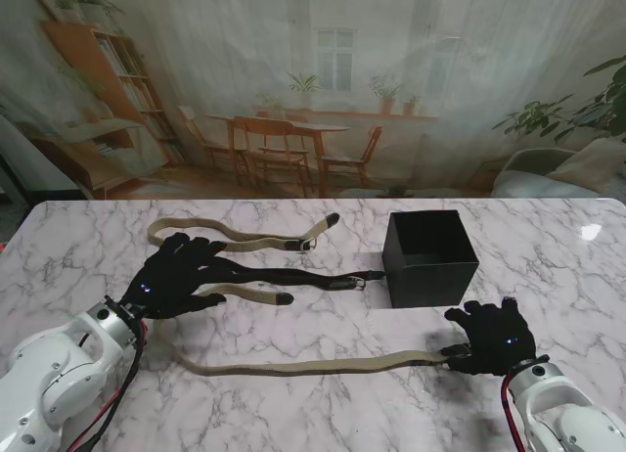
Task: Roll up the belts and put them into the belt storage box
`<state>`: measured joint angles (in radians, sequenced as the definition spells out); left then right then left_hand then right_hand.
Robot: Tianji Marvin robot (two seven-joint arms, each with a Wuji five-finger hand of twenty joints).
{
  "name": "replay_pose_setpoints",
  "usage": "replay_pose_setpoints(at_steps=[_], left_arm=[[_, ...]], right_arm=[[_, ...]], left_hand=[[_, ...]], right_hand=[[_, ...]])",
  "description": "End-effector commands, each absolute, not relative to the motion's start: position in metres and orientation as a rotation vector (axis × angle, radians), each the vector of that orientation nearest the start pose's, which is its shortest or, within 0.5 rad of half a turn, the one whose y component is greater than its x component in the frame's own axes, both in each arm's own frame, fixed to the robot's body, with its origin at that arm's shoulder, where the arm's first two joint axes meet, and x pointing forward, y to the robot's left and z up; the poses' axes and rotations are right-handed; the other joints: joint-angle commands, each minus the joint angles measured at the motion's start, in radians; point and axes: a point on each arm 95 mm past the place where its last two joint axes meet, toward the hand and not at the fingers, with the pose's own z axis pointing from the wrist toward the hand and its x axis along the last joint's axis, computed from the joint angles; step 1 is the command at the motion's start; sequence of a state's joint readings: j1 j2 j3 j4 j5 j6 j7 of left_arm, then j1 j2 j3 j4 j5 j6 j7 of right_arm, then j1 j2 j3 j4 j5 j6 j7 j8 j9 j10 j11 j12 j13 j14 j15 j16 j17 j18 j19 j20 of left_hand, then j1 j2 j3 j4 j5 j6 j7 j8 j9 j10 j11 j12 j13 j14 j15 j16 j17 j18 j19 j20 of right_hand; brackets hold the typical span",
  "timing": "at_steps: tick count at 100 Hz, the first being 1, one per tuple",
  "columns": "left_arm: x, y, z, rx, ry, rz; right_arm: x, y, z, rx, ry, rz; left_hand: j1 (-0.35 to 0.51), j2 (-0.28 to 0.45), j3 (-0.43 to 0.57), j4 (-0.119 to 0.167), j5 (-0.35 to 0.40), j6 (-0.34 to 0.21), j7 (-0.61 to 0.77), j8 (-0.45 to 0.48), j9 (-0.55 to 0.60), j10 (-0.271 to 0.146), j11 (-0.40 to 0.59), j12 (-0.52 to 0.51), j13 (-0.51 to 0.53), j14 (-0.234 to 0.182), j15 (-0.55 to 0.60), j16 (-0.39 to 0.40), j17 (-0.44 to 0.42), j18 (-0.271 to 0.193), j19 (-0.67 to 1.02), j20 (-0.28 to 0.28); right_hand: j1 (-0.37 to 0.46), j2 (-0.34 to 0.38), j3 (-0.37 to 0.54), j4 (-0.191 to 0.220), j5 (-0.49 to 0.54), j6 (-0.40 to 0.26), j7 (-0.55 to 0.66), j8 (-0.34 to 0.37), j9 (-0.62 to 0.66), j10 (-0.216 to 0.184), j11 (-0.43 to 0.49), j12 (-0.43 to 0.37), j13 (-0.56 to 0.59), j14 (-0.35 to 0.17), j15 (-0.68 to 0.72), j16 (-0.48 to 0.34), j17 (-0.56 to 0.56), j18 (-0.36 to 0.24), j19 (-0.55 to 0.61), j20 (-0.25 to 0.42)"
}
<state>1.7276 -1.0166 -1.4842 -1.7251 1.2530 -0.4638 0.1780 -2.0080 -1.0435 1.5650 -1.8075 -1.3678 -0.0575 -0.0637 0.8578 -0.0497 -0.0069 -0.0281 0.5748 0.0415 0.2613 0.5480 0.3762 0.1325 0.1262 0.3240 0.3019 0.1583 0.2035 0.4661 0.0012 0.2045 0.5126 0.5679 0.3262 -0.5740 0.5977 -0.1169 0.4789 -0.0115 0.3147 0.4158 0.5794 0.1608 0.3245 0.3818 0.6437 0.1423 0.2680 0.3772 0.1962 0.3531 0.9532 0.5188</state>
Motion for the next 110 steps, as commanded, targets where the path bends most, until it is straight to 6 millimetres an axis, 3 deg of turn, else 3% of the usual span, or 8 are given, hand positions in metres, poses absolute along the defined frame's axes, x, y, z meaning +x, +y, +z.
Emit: replay_pose_setpoints(at_steps=[1, 18, 41, 51, 66, 89, 101, 110], left_arm=[[0.365, 0.047, -0.284, -0.695, 1.674, -1.57], [0.368, 0.043, -0.288, -0.717, 1.677, -1.564], [0.372, 0.037, -0.292, -0.761, 1.665, -1.589], [0.373, 0.036, -0.294, -0.772, 1.661, -1.586], [0.369, 0.035, -0.297, -0.781, 1.652, -1.6], [0.367, 0.035, -0.3, -0.798, 1.641, -1.599], [0.366, 0.034, -0.302, -0.796, 1.639, -1.597], [0.365, 0.035, -0.302, -0.796, 1.639, -1.595]], right_arm=[[0.301, -0.096, -0.346, 0.991, 1.635, 1.054], [0.307, -0.092, -0.36, 1.025, 1.679, 0.99], [0.321, -0.084, -0.373, 1.084, 1.661, 0.972], [0.324, -0.081, -0.374, 1.104, 1.648, 0.984], [0.325, -0.078, -0.377, 1.128, 1.643, 0.999], [0.327, -0.079, -0.381, 1.172, 1.589, 1.049], [0.328, -0.078, -0.383, 1.176, 1.569, 1.09], [0.329, -0.078, -0.384, 1.187, 1.562, 1.104]], left_hand=[[-0.009, 0.048, -0.021, 0.012, -0.015, 0.018, -0.022, -0.012, 0.025, 0.021, -0.02, -0.009, 0.012, 0.016, -0.025, -0.01, -0.003, 0.039, 0.01, -0.007], [-0.008, 0.049, -0.021, 0.012, -0.014, 0.02, -0.023, -0.012, 0.024, 0.023, -0.023, -0.009, 0.014, 0.017, -0.026, -0.01, -0.002, 0.04, 0.009, -0.008], [-0.007, 0.05, -0.021, 0.012, -0.011, 0.021, -0.021, -0.011, 0.022, 0.024, -0.024, -0.008, 0.012, 0.018, -0.027, -0.009, -0.003, 0.042, 0.008, -0.008], [-0.005, 0.05, -0.021, 0.013, -0.007, 0.024, -0.02, -0.01, 0.023, 0.025, -0.024, -0.007, 0.012, 0.019, -0.026, -0.009, -0.003, 0.041, 0.007, -0.009], [-0.005, 0.052, -0.021, 0.012, -0.006, 0.022, -0.018, -0.009, 0.023, 0.023, -0.024, -0.007, 0.016, 0.019, -0.025, -0.008, -0.001, 0.043, 0.008, -0.008], [0.002, 0.05, -0.019, 0.013, -0.005, 0.025, -0.018, -0.009, 0.024, 0.026, -0.024, -0.006, 0.018, 0.021, -0.024, -0.007, 0.0, 0.045, 0.009, -0.007], [0.008, 0.053, -0.019, 0.013, -0.006, 0.022, -0.017, -0.009, 0.026, 0.024, -0.023, -0.006, 0.022, 0.02, -0.022, -0.006, 0.002, 0.046, 0.011, -0.006], [0.011, 0.051, -0.02, 0.013, -0.007, 0.024, -0.018, -0.009, 0.027, 0.025, -0.023, -0.006, 0.023, 0.021, -0.022, -0.006, 0.002, 0.047, 0.011, -0.007]], right_hand=[[-0.042, -0.041, 0.025, 0.022, -0.037, 0.035, -0.023, -0.021, -0.042, 0.025, -0.036, -0.022, -0.025, 0.023, -0.057, -0.028, -0.023, 0.037, -0.026, -0.012], [-0.002, -0.059, 0.03, 0.025, 0.014, 0.035, 0.044, 0.022, -0.055, 0.037, -0.032, -0.047, -0.018, 0.029, -0.072, -0.042, -0.002, 0.049, -0.03, -0.015], [0.196, -0.005, -0.046, 0.047, 0.114, -0.031, 0.171, 0.145, 0.128, 0.044, 0.032, -0.035, 0.074, 0.031, -0.039, -0.04, 0.063, 0.098, 0.0, -0.021], [0.181, 0.013, 0.221, 0.032, 0.129, -0.039, 0.17, 0.147, 0.252, 0.021, 0.022, -0.04, 0.142, 0.019, -0.018, -0.023, 0.074, 0.119, 0.005, -0.05], [0.24, 0.056, 0.301, 0.03, 0.143, -0.06, 0.176, 0.138, 0.365, -0.031, 0.048, -0.028, 0.2, -0.004, 0.003, -0.01, 0.099, 0.131, 0.016, -0.053], [0.339, 0.118, 0.292, -0.042, 0.147, -0.093, 0.307, -0.075, 0.607, -0.115, 0.289, 0.174, 0.434, -0.048, 0.179, 0.114, 0.228, 0.101, 0.135, -0.023], [0.336, 0.145, 0.332, 0.015, 0.14, -0.075, 0.229, -0.154, 0.714, -0.127, 0.355, 0.158, 0.522, -0.049, 0.253, 0.151, 0.265, 0.077, 0.177, -0.02], [0.342, 0.149, 0.346, 0.03, 0.033, -0.095, 0.184, -0.191, 0.787, -0.124, 0.362, 0.144, 0.576, -0.04, 0.29, 0.162, 0.294, 0.076, 0.2, -0.024]])
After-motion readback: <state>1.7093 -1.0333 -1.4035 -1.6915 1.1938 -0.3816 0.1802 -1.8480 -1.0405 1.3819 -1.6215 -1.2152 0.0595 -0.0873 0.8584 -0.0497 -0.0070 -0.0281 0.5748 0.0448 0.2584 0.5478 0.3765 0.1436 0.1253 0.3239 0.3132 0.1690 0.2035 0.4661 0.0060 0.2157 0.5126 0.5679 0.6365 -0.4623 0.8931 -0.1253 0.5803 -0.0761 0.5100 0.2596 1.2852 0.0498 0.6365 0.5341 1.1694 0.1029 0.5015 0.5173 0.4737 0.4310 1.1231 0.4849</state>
